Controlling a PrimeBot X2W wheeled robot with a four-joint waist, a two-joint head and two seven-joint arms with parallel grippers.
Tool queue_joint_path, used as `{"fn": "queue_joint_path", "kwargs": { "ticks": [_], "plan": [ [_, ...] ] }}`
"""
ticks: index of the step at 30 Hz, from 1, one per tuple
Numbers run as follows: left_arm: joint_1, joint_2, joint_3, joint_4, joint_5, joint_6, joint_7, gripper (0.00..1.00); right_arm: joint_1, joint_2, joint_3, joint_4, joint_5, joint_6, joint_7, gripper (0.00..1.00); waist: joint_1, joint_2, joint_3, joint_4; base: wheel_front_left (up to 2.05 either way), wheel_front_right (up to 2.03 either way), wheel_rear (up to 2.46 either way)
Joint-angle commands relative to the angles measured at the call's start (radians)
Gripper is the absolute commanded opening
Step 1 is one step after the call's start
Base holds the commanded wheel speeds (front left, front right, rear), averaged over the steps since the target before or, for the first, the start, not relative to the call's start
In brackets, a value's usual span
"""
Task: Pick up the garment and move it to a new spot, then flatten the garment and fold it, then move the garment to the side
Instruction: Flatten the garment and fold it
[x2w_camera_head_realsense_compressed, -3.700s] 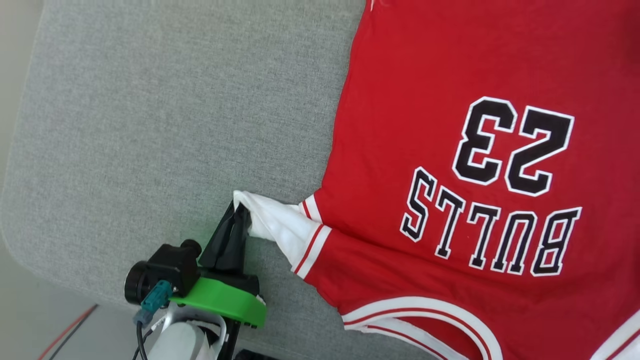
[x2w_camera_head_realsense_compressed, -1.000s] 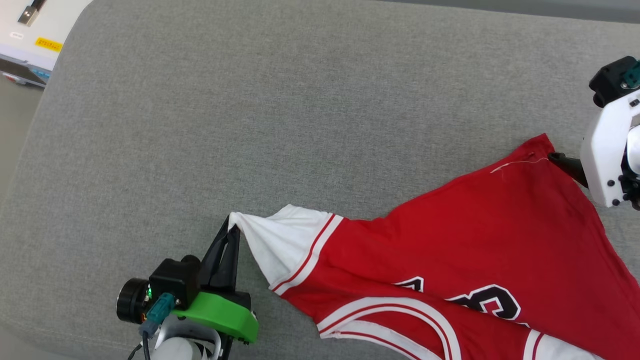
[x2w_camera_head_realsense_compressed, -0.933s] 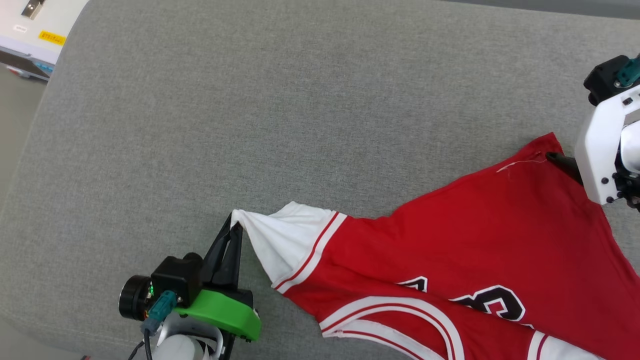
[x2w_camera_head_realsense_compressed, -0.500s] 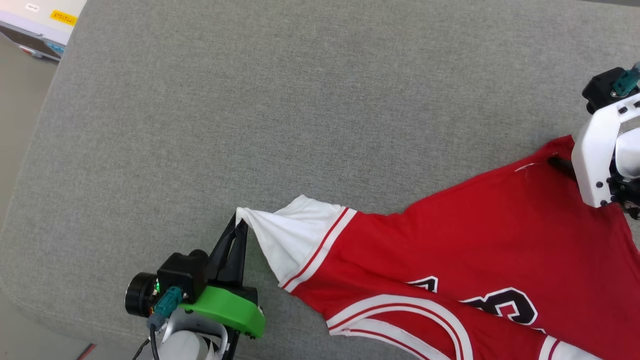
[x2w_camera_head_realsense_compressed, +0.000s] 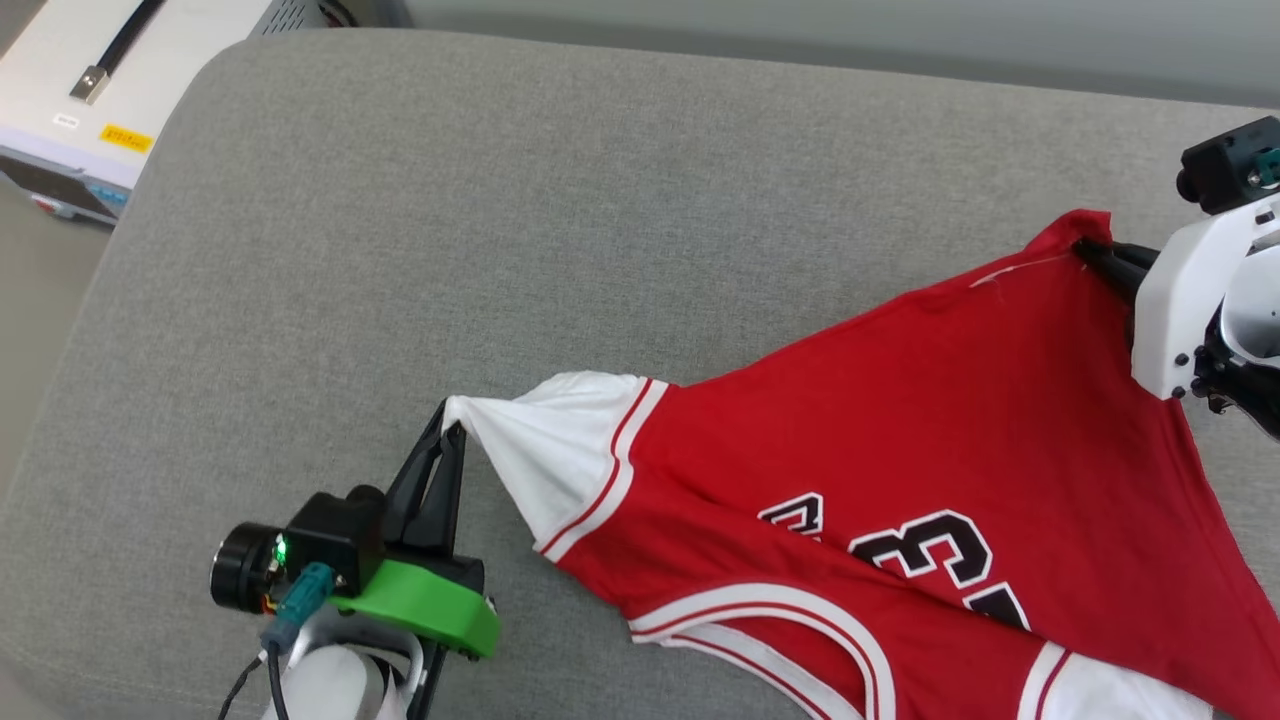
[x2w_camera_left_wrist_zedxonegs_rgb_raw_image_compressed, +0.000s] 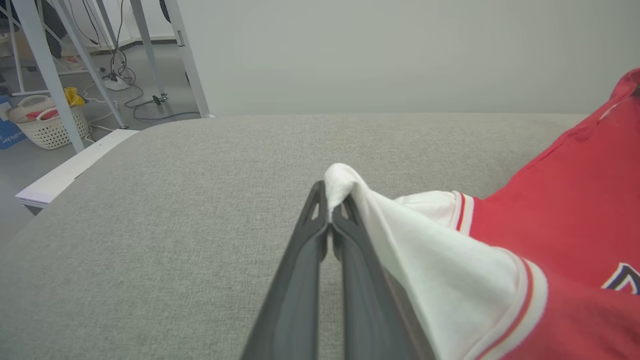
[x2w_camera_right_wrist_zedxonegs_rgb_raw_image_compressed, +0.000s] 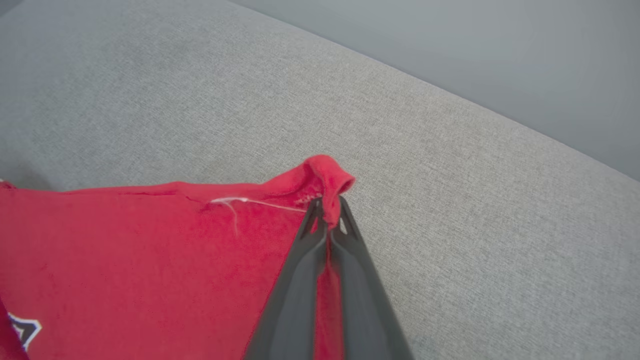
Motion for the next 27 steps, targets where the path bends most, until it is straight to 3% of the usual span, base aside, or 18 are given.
{"fn": "queue_joint_path", "kwargs": {
  "ticks": [1, 8, 14, 27],
  "plan": [
    [-0.036, 0.007, 0.011, -0.015, -0.002, -0.007, -0.006, 0.00, 0.017, -0.006, -0.004, -0.015, 0.013, -0.001, -0.031, 0.00, 0.0000, 0.0000, -0.057, -0.038, 0.00, 0.00, 0.00],
    [-0.166, 0.048, 0.046, -0.064, 0.008, -0.017, 0.002, 0.00, 0.027, -0.024, -0.061, -0.085, 0.005, -0.001, -0.168, 0.00, 0.0000, 0.0000, -0.113, -0.082, 0.00, 0.00, 0.00],
    [-0.323, 0.079, 0.064, -0.107, 0.014, -0.037, 0.031, 0.00, 0.028, -0.030, -0.147, -0.166, -0.020, -0.001, -0.223, 0.00, 0.0000, 0.0000, -0.120, -0.112, 0.00, 0.00, 0.00],
    [-0.757, 0.108, 0.030, -0.089, 0.023, -0.108, 0.124, 0.00, -0.043, -0.008, -0.323, -0.328, -0.082, -0.001, -0.166, 0.00, 0.0000, 0.0000, -0.049, -0.154, 0.00, 0.00, 0.00]
  ]
}}
